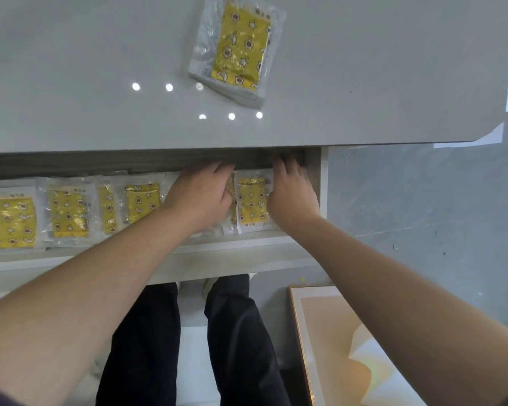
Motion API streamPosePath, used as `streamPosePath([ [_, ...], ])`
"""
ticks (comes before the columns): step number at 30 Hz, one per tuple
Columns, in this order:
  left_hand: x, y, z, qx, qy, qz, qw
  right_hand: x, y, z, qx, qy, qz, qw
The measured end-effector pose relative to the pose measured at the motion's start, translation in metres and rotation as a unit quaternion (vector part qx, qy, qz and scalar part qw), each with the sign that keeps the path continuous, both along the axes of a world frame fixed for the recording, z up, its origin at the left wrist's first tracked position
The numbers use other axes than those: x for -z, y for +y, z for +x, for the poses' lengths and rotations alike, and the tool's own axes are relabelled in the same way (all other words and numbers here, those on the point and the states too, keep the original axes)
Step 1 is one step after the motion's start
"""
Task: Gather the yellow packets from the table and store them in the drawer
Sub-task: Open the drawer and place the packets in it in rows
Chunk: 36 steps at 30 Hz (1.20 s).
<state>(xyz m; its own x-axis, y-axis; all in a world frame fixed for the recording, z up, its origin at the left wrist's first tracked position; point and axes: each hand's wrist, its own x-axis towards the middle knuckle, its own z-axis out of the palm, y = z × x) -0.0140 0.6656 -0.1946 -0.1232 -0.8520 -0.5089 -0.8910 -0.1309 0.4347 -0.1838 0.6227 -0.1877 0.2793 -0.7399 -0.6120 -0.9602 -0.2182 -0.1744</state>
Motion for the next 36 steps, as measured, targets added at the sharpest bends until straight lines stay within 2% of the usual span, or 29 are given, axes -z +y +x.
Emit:
streamPosePath([
  [2, -0.026, 0.003, 0.007, -0.023, 0.031, -0.023, 0.999, -0.027, 0.004, 0.007, 0.017, -0.059, 0.001, 0.998],
  [5, -0.061, -0.001, 0.019, -0.007, 0.054, -0.055, 0.997, -0.066, 0.003, 0.02, 0.051, -0.112, -0.018, 0.992],
  [9, -0.093, -0.031, 0.039, -0.019, 0.071, -0.116, 0.99, -0.106, -0.021, 0.05, 0.173, -0.18, -0.065, 0.966],
  [11, -0.102, -0.057, 0.052, -0.025, 0.068, -0.14, 0.987, -0.115, -0.042, 0.069, 0.241, -0.173, -0.084, 0.951],
  [14, -0.103, -0.102, 0.07, -0.03, 0.053, -0.154, 0.986, -0.109, -0.075, 0.099, 0.313, -0.115, -0.087, 0.939],
  [19, -0.094, -0.163, 0.097, 0.0, 0.021, -0.18, 0.983, -0.093, -0.106, 0.139, 0.352, -0.011, -0.077, 0.933],
  [23, -0.085, -0.202, 0.114, 0.058, -0.024, -0.21, 0.976, -0.092, -0.116, 0.143, 0.42, -0.031, -0.037, 0.906],
  [30, -0.074, -0.232, 0.113, 0.151, -0.136, -0.175, 0.963, -0.093, -0.116, 0.143, 0.452, -0.046, -0.029, 0.89],
  [36, -0.074, -0.207, 0.125, 0.21, -0.145, -0.296, 0.921, -0.094, -0.112, 0.144, 0.469, -0.055, -0.032, 0.881],
])
